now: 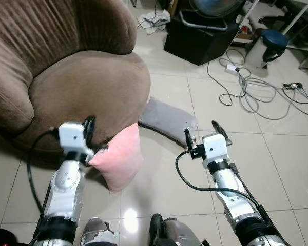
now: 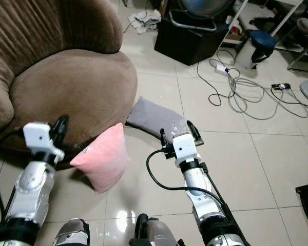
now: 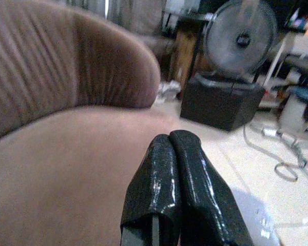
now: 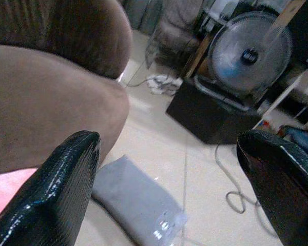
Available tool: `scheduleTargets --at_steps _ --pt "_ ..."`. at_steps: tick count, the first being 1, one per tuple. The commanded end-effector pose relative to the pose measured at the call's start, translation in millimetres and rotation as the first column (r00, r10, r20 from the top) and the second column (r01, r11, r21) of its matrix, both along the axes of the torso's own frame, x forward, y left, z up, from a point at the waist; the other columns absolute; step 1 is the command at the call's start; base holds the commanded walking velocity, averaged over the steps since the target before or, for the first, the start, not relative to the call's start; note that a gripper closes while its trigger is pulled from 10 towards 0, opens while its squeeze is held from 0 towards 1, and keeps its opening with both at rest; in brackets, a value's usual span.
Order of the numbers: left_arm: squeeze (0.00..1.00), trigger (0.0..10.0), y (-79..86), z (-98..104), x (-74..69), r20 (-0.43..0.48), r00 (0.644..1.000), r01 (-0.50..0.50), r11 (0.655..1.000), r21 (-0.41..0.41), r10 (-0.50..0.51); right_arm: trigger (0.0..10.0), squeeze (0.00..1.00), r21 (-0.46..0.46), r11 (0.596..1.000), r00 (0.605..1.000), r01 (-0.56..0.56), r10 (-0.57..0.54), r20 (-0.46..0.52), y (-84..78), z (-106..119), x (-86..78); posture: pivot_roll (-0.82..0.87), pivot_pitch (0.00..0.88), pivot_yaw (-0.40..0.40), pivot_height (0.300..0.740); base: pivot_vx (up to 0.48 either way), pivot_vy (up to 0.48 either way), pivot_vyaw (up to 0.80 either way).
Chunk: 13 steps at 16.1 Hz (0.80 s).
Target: Move the pillow to the sofa from floor
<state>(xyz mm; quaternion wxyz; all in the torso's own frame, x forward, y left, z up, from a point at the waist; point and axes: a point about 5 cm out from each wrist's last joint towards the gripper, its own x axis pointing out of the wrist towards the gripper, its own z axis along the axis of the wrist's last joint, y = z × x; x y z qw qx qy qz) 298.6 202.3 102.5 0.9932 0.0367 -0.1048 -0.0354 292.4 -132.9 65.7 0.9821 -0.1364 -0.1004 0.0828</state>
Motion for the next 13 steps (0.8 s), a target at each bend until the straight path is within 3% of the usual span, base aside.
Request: scheduleTargets --at_steps 1,4,7,13 --pt "0.0 10.0 -8.6 4 0.0 0.024 0.999 0.035 0.999 0.008 -0.035 10.0 0.0 -0.021 0.999 0.999 0.047 -0.047 0.005 -11.9 -2 0.2 0.29 0.187 -0.172 0.74 0.0 0.0 0.0" --pt "0.0 10.0 -15.3 -15 -5.2 -0.067 0.995 0.081 0.995 0.052 -0.078 10.0 0.0 0.018 0.999 0.988 0.041 -0.038 -0.147 -8.5 -22 -1.7 0.29 0.182 -0.16 0.74 0.0 0.0 0.0" --pt "0.0 10.0 -16.2 -30 -14.6 -0.131 0.988 0.089 0.995 0.053 -0.081 10.0 0.0 0.008 1.0 0.993 0.026 -0.024 -0.113 -4.3 -21 -3.1 0.3 0.17 -0.154 0.74 0.0 0.0 0.0" --pt "0.0 10.0 -8.2 -45 -17.5 -0.226 0.973 0.059 0.993 0.104 -0.035 10.0 0.0 -0.006 1.0 0.99 -0.01 0.009 -0.143 2.0 -26 -2.8 0.31 0.181 -0.156 0.74 0.0 0.0 0.0"
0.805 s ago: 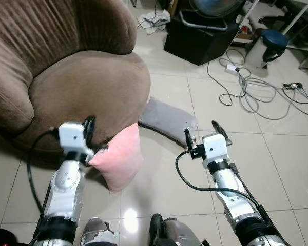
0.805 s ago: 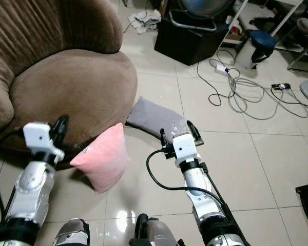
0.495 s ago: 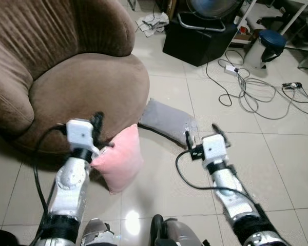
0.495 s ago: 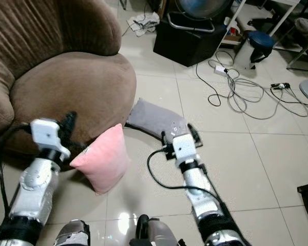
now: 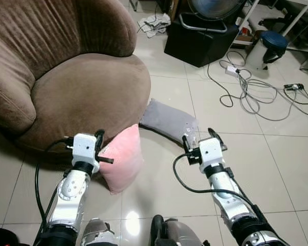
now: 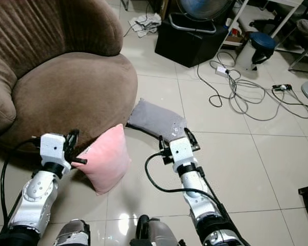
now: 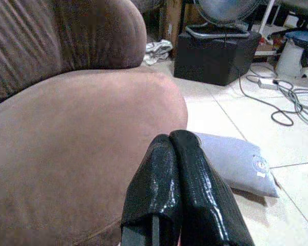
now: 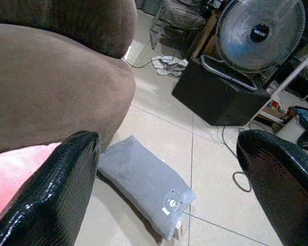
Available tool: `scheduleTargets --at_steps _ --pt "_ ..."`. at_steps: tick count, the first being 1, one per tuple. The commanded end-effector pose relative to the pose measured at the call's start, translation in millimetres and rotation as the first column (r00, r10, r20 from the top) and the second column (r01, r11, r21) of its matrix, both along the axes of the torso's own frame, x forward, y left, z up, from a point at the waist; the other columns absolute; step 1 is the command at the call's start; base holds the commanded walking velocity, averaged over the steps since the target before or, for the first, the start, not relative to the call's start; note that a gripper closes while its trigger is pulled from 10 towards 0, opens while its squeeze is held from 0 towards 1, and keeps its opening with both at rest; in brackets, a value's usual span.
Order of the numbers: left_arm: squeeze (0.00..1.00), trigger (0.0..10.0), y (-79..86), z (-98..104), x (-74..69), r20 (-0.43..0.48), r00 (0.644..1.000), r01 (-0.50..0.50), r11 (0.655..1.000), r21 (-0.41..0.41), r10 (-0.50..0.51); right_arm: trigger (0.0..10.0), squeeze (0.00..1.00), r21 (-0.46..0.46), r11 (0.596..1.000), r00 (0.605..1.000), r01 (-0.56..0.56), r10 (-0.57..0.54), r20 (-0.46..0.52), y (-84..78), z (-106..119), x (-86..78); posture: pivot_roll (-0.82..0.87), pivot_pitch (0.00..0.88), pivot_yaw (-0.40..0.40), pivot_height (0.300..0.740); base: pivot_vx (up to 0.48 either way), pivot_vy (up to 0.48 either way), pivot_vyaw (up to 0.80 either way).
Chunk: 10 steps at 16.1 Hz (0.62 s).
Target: Move the pillow to the sofa from floor
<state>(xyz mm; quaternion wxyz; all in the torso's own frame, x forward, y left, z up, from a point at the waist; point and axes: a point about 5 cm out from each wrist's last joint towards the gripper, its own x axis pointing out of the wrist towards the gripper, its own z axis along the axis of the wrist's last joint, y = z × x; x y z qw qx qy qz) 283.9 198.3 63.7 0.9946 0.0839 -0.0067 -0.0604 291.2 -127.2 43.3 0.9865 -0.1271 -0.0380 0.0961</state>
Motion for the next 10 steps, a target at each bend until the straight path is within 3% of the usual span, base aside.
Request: scheduleTargets --at_steps 1,6,7,10 --pt "0.0 10.0 -3.0 -8 -3.5 -0.039 0.999 0.008 1.0 0.015 -0.007 10.0 0.0 -0.017 1.0 1.0 0.003 -0.003 -0.022 -3.7 -6 -3.7 0.31 0.184 -0.154 0.74 0.0 0.0 0.0" --pt "0.0 10.0 -3.0 -13 -5.1 -0.072 0.997 -0.002 1.0 -0.011 0.001 10.0 0.0 -0.022 1.0 0.999 0.003 -0.004 -0.05 -2.4 -14 -9.6 0.31 0.189 -0.146 0.74 0.0 0.0 0.0" --pt "1.0 10.0 0.5 -14 -5.3 -0.076 0.997 -0.034 0.999 -0.024 0.033 10.0 0.0 -0.032 0.999 0.999 -0.006 0.004 -0.051 -1.7 -14 -9.9 0.3 0.191 -0.145 0.74 0.0 0.0 0.0" --pt "1.0 10.0 0.9 -13 -5.9 -0.07 0.997 -0.035 0.999 -0.03 0.033 10.0 0.0 -0.06 0.998 0.997 0.005 -0.01 -0.08 -3.5 -18 -10.4 0.3 0.191 -0.144 0.74 0.0 0.0 0.0"
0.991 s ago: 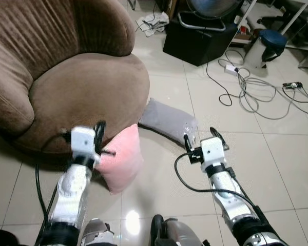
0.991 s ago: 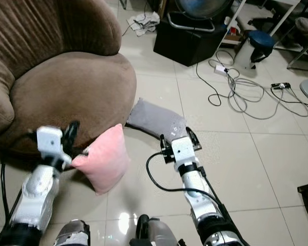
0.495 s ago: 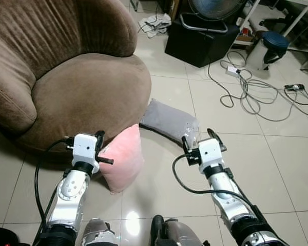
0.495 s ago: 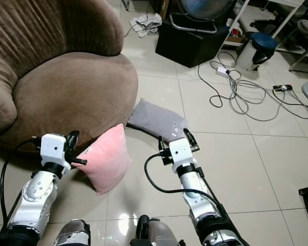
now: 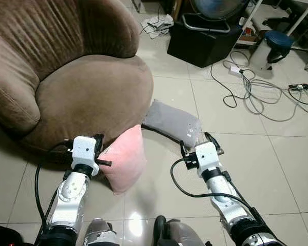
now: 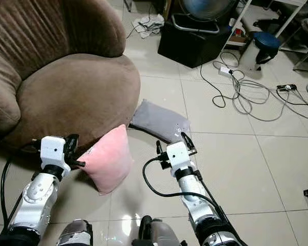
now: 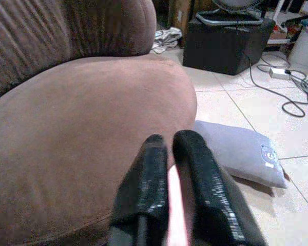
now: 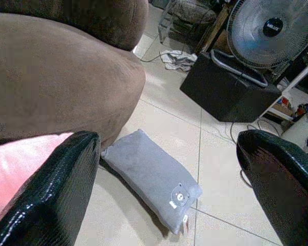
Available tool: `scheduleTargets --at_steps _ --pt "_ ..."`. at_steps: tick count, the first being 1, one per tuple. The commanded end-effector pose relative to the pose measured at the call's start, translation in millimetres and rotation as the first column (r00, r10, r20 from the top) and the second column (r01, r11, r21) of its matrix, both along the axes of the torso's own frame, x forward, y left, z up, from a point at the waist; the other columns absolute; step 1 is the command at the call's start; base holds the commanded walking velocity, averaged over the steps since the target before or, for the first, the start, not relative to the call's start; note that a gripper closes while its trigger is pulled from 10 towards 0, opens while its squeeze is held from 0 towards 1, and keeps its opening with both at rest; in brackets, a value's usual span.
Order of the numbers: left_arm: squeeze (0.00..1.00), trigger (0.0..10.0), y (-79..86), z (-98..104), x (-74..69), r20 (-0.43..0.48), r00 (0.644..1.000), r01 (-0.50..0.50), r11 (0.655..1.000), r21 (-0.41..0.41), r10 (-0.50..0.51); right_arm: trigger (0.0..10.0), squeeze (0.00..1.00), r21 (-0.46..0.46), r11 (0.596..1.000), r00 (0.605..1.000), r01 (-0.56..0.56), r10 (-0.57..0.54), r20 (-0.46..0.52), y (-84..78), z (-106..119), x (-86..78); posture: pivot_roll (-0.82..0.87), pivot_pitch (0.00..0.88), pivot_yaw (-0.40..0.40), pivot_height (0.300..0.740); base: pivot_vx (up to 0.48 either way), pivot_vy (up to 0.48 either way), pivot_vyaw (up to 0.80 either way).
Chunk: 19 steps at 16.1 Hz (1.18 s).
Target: Move the pillow to the sofa from floor
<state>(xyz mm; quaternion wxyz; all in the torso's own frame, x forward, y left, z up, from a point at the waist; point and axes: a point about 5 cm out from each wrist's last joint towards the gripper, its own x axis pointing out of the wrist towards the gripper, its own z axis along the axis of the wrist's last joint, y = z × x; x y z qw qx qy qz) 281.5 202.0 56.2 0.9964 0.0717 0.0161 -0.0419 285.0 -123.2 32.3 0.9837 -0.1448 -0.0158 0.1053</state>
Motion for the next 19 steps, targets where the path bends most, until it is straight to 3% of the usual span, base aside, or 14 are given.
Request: scheduleTargets --at_steps 1,11,12,19 --pt "1.0 10.0 -2.0 -4.2 -2.1 -0.019 1.0 -0.001 1.0 -0.013 0.001 10.0 0.0 -0.041 0.999 0.998 0.031 -0.033 -0.049 -8.5 -9.7 -4.2 0.3 0.192 -0.143 0.74 0.0 0.0 0.0" --pt "1.0 10.0 -2.8 -4.3 -0.6 -0.027 1.0 0.002 1.0 -0.03 -0.003 10.0 0.0 -0.055 0.998 0.997 0.04 -0.044 -0.064 -8.1 -12.6 -5.3 0.29 0.195 -0.14 0.74 0.0 0.0 0.0" --pt "1.0 10.0 -2.8 -4.4 -0.6 -0.027 1.0 0.002 1.0 -0.029 -0.003 10.0 1.0 -0.04 0.997 0.995 0.067 -0.069 -0.073 -9.8 -13.5 -5.4 0.29 0.195 -0.14 0.74 0.0 0.0 0.0" --pt "1.0 10.0 -3.0 -5.6 -0.1 -0.034 0.999 0.003 1.0 -0.024 -0.004 10.0 1.0 -0.029 0.998 0.994 0.058 -0.061 -0.086 -10.7 -13.0 -3.6 0.29 0.198 -0.14 0.74 0.0 0.0 0.0"
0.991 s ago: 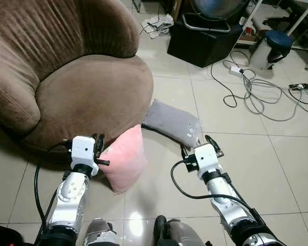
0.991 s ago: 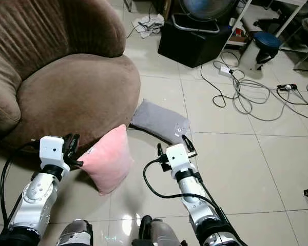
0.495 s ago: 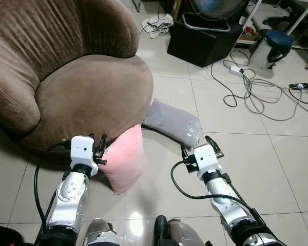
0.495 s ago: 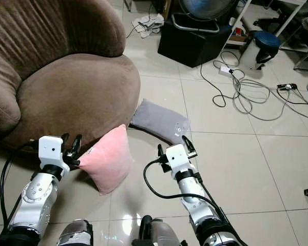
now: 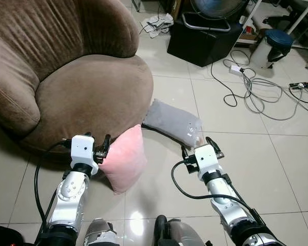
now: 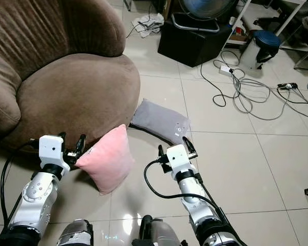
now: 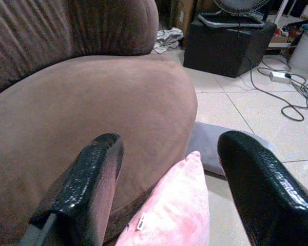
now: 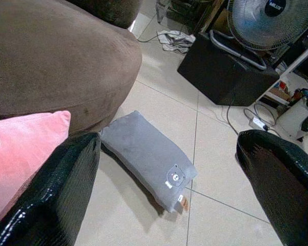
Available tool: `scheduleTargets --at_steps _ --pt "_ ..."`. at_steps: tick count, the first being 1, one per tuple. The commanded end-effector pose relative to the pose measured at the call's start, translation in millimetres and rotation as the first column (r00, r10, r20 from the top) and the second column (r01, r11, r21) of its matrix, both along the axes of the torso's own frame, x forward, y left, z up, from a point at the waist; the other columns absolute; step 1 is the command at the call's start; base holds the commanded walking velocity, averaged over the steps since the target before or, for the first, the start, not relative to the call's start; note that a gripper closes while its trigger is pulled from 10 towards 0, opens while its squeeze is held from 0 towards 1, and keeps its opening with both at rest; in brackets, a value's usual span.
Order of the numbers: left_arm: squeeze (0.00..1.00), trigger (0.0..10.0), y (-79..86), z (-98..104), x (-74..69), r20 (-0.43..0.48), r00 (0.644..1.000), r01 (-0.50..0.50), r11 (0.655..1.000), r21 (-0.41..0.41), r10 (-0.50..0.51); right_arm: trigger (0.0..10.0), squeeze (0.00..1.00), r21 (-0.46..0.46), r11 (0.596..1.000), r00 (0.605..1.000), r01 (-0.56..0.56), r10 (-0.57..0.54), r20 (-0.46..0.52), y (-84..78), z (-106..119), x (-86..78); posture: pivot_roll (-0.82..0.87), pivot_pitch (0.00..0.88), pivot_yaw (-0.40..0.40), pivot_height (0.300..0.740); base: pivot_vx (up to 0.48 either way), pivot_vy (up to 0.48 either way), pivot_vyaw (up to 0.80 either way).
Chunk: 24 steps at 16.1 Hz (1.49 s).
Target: Move the pillow to the sofa from floor
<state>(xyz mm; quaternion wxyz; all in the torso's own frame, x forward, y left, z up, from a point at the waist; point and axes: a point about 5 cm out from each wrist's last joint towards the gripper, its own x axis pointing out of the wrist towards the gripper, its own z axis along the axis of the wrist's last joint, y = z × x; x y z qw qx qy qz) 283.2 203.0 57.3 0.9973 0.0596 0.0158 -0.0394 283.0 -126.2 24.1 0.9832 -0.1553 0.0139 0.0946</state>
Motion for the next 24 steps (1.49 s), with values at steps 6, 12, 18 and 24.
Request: scheduleTargets --at_steps 6,12,18,24 --pt "1.0 10.0 -3.6 -9.8 -3.4 -0.052 0.998 0.02 1.0 0.013 -0.019 10.0 0.0 -0.023 0.999 1.0 0.022 -0.022 -0.02 -4.7 -3.1 -0.5 0.29 0.203 -0.135 0.74 0.0 0.0 0.0" --pt "1.0 10.0 -2.3 -9.4 -2.0 -0.054 0.998 0.019 1.0 0.016 -0.018 10.0 0.0 -0.008 1.0 1.0 -0.002 0.002 -0.014 0.2 -2.1 -1.2 0.29 0.207 -0.131 0.74 0.0 0.0 0.0" --pt "1.0 10.0 -0.2 -12.3 -3.5 -0.077 0.997 0.011 0.999 0.032 -0.008 10.0 0.0 -0.008 1.0 1.0 -0.007 0.007 -0.017 0.6 -2.9 -2.5 0.28 0.22 -0.122 0.74 0.0 0.0 0.0" --pt "1.0 10.0 3.1 -12.7 -2.8 -0.088 0.996 0.021 0.999 0.044 -0.017 10.0 0.0 -0.009 1.0 1.0 -0.011 0.011 -0.028 1.8 -6.1 -5.8 0.28 0.202 -0.113 0.74 0.0 0.0 0.0"
